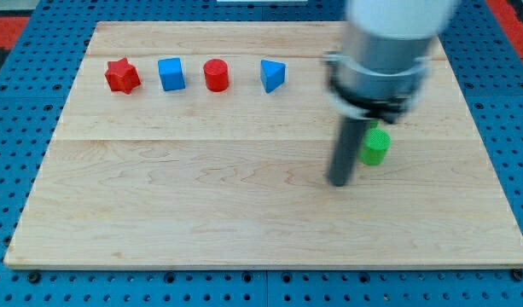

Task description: Move the green circle below the green star

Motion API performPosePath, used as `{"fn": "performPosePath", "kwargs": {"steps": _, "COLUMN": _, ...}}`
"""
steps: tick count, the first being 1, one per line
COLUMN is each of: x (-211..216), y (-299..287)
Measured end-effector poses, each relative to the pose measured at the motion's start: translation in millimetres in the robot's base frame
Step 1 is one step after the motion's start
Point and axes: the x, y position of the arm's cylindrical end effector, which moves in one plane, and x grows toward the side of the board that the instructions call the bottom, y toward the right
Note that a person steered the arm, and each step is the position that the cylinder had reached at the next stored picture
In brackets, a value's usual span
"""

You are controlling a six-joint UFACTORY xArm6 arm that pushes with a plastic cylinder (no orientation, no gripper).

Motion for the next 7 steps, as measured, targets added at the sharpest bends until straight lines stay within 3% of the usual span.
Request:
{"fn": "performPosePath", "kwargs": {"steps": 2, "x": -39.5, "y": -16.8}}
{"fn": "performPosePath", "kwargs": {"steps": 3, "x": -6.8, "y": -17.0}}
{"fn": "performPosePath", "kwargs": {"steps": 5, "x": 45.3, "y": 109.4}}
{"fn": "performPosePath", "kwargs": {"steps": 7, "x": 45.3, "y": 147.8}}
